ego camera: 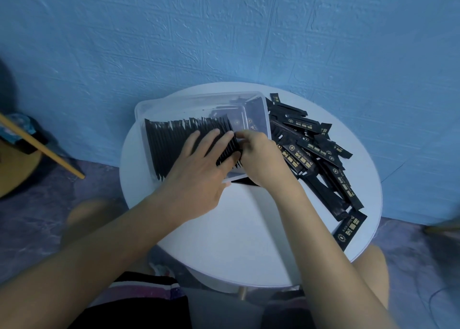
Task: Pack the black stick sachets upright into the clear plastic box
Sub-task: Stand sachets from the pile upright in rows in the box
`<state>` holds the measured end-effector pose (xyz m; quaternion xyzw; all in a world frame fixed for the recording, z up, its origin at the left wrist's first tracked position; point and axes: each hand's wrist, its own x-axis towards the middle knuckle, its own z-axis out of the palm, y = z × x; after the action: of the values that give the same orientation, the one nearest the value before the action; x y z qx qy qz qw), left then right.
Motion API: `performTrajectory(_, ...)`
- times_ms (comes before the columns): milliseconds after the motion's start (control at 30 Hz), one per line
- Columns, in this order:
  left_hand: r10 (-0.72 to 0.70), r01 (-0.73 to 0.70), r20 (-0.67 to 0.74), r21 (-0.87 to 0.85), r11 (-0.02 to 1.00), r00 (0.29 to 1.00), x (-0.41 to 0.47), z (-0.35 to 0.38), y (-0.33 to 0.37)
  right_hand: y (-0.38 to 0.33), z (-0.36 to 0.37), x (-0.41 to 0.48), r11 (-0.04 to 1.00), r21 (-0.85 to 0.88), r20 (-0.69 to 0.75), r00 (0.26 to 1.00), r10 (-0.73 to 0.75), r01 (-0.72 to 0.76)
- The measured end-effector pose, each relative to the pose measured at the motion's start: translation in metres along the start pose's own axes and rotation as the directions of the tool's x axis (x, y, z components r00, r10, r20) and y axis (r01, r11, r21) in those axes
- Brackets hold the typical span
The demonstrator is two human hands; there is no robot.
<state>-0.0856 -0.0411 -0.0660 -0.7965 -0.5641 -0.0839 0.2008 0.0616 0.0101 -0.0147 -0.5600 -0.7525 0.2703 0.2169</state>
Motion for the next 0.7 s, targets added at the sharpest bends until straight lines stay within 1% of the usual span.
performTrajectory(100, 0.038, -0.038, -0.006, 0.004, 0.999, 0.999, 0.0057, -0.0031, -0.0043, 0.0034, 0.0014, 0.0024, 1.000, 0.029, 0.017, 1.000, 0.005, -0.005)
performTrajectory(200, 0.034, -0.033, -0.013, 0.021, 0.999, 0.999, 0.0073, -0.0015, -0.0050, 0.0060, 0.0024, 0.0037, 0.999, 0.047, 0.022, 1.000, -0.003, 0.002)
performTrajectory(500, 0.004, -0.004, -0.005, 0.006, 1.000, 1.000, 0.0056, 0.0015, -0.0051, 0.0071, 0.0026, 0.0053, 1.000, 0.014, 0.034, 0.999, -0.008, 0.007)
performTrajectory(700, 0.011, -0.011, 0.009, -0.006, 1.000, 1.000, 0.0062, 0.0028, -0.0075, 0.0083, 0.0019, 0.0006, 1.000, -0.023, 0.035, 0.999, -0.018, 0.019)
